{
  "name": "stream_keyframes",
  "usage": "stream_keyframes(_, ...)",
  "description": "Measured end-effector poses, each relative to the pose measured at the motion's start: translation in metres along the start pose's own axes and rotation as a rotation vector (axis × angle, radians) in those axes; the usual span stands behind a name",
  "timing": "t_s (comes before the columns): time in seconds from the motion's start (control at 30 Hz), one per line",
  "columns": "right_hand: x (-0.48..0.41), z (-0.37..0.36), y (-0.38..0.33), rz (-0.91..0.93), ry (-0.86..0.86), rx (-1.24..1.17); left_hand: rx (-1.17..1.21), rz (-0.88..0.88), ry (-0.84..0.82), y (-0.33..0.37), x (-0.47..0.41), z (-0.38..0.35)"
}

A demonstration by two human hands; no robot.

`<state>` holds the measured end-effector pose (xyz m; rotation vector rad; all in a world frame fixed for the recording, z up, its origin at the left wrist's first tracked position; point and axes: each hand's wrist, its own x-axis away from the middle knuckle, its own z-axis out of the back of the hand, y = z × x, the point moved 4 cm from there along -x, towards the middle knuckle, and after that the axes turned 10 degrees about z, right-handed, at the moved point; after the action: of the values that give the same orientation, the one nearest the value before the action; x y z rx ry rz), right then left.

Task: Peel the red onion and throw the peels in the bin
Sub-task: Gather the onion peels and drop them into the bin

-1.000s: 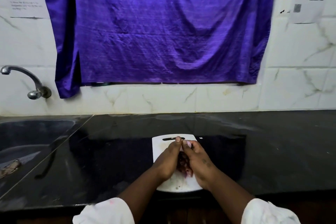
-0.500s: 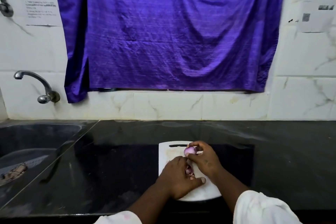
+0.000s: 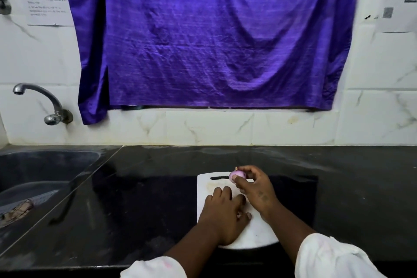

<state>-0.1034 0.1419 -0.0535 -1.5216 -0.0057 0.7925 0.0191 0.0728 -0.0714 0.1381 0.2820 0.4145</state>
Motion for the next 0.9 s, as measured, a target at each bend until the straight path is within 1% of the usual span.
stream_keyframes(0.13,0.008,0.005,-0.005,-0.028,0.028,-0.056,-0.022,-0.016,0.009,0.005,0.002,0.0)
stream_keyframes(0.3,0.022,0.006,-0.015,-0.057,-0.003,-0.134,-0.061,-0.02,-0.018,0.016,0.005,0.007)
stream_keyframes(0.5,0.042,0.004,-0.039,-0.112,0.032,-0.282,-0.047,0.038,-0.035,0.022,0.015,0.017)
stream_keyframes(0.57,0.049,0.005,-0.045,-0.144,0.059,-0.332,-0.009,0.062,-0.035,0.021,0.019,0.021)
stream_keyframes(0.63,0.055,0.004,-0.051,-0.167,0.086,-0.396,0.087,0.088,-0.012,0.017,0.023,0.026)
stream_keyframes(0.77,0.064,-0.003,-0.066,-0.205,0.135,-0.536,0.41,0.194,0.05,-0.003,0.028,0.044)
stream_keyframes(0.9,0.073,-0.031,-0.097,-0.186,0.027,-0.649,0.73,0.321,0.153,-0.043,0.048,0.074)
